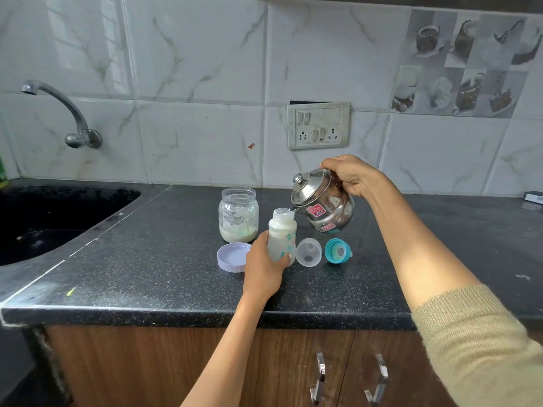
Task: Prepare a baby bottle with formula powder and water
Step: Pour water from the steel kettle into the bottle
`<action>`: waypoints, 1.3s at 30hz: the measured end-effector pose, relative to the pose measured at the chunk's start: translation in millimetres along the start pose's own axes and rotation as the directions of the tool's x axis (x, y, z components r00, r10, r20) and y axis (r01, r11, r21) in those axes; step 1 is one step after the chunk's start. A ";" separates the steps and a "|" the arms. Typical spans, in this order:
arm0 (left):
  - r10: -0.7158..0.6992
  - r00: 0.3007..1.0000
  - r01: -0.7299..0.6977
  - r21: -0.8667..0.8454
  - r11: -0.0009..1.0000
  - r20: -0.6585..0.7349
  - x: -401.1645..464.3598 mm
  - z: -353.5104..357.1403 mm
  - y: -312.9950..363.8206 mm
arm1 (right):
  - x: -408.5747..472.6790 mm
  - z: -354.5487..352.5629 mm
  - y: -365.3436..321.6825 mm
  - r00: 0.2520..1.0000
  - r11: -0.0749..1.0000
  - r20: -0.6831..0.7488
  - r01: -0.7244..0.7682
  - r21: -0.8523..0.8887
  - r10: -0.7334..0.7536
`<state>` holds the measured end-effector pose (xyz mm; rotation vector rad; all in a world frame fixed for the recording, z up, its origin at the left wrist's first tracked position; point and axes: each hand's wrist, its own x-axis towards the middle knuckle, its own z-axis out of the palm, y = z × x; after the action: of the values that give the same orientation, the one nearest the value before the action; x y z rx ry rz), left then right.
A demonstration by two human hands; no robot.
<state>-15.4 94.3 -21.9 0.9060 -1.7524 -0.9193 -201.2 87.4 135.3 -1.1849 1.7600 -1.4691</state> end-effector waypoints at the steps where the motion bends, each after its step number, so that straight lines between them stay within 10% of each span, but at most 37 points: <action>1: 0.002 1.000 -0.002 -0.001 1.000 0.001 0.0 -0.1 0.0 | -0.1 -0.3 0.4 1.000 1.000 0.002 -0.004 0.004 0.004; 39: -0.005 1.000 0.005 -0.023 1.000 0.012 0.0 -0.6 0.3 | 31.0 21.8 74.3 0.938 0.755 -0.177 -0.119 0.645 0.299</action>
<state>-14.9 94.4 -21.5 0.8913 -1.7473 -0.9484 -217.5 50.6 62.2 -0.4331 1.3141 -1.9269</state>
